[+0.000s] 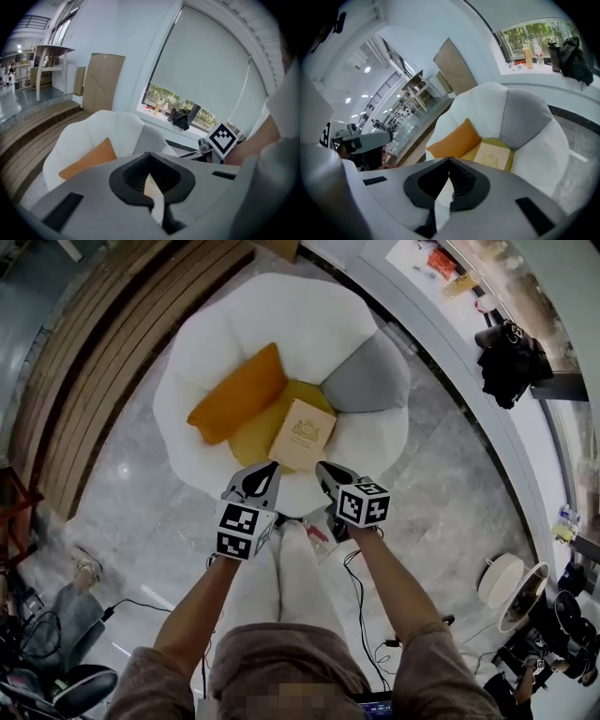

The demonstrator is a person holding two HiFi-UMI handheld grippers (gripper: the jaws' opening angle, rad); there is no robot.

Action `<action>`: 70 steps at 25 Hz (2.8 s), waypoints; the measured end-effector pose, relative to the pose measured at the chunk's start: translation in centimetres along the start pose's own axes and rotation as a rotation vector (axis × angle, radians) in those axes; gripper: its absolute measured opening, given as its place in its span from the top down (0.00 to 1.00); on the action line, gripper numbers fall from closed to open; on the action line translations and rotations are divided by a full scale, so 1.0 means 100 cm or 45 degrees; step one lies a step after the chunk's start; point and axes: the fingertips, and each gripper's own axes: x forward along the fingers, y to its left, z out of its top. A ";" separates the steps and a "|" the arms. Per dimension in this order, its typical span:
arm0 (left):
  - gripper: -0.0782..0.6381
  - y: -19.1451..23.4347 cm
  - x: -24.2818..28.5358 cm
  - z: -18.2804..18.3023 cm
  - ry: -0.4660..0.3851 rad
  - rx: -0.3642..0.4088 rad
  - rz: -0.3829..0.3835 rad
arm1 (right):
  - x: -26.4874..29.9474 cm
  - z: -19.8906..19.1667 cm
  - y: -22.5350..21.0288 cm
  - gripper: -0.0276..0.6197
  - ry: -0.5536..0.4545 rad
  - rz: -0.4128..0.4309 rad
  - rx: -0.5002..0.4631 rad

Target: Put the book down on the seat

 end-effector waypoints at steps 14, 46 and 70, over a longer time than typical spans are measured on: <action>0.89 -0.095 -0.108 0.101 -0.024 0.049 -0.150 | -0.161 0.077 0.139 0.93 -0.224 0.196 -0.114; 0.89 -0.188 -0.262 0.222 -0.428 0.301 -0.189 | -0.361 0.150 0.295 0.93 -0.758 0.173 -0.523; 0.89 -0.195 -0.257 0.215 -0.442 0.286 -0.151 | -0.363 0.144 0.290 0.93 -0.753 0.163 -0.557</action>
